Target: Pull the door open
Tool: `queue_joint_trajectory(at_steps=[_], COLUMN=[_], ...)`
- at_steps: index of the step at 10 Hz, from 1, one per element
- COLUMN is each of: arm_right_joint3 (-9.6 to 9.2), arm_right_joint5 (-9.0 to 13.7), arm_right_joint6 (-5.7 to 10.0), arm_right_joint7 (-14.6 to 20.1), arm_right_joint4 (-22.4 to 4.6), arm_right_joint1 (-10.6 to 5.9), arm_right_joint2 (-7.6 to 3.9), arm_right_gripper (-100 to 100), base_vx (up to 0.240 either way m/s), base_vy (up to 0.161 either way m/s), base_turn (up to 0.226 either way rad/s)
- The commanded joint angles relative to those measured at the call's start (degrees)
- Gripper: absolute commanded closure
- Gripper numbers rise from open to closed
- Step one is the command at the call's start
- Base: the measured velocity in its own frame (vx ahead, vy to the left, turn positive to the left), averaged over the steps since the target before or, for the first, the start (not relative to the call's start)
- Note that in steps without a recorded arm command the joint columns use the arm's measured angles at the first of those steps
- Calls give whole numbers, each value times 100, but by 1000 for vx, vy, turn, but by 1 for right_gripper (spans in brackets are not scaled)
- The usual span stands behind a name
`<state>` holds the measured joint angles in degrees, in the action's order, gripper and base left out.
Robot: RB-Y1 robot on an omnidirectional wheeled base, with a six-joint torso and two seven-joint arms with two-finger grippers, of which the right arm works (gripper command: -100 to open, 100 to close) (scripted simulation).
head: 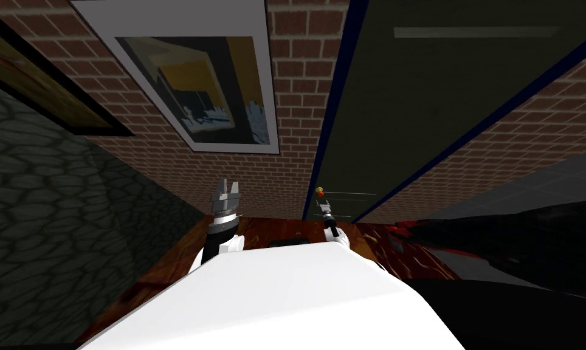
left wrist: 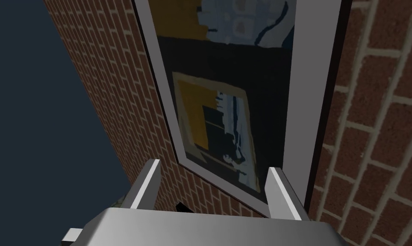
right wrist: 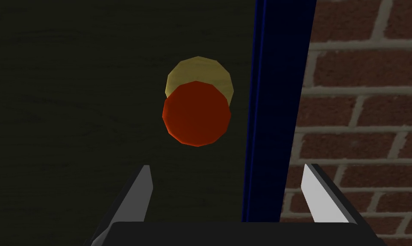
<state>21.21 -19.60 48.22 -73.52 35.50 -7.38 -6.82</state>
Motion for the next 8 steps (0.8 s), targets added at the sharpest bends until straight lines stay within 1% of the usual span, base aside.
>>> queue_joint_trajectory(at_steps=[1,2,3,4,5,6,8], arm_right_joint3=[224,369,369,644,657,795,1049], arm_right_joint5=[-21,-31,-31,-50,-50,-60,-78], arm_right_joint6=[-28,-40,-40,-64,-64,-75,-96], arm_right_joint7=[-17,-40,-40,-84,-84,-105,-144], arm_right_joint4=[43,43,43,42,42,42,42], arm_right_joint1=[28,26,26,22,22,20,17], arm_right_joint2=[9,20,20,40,40,50,68], arm_right_gripper=[-100,-100,-100,-100,-100,-100,-100], base_vx=[54,61,39,41,39,28,35], base_vy=[-37,-46,-37,-37,-42,-34,-43], base_turn=[204,216,61,260,152,100,205])
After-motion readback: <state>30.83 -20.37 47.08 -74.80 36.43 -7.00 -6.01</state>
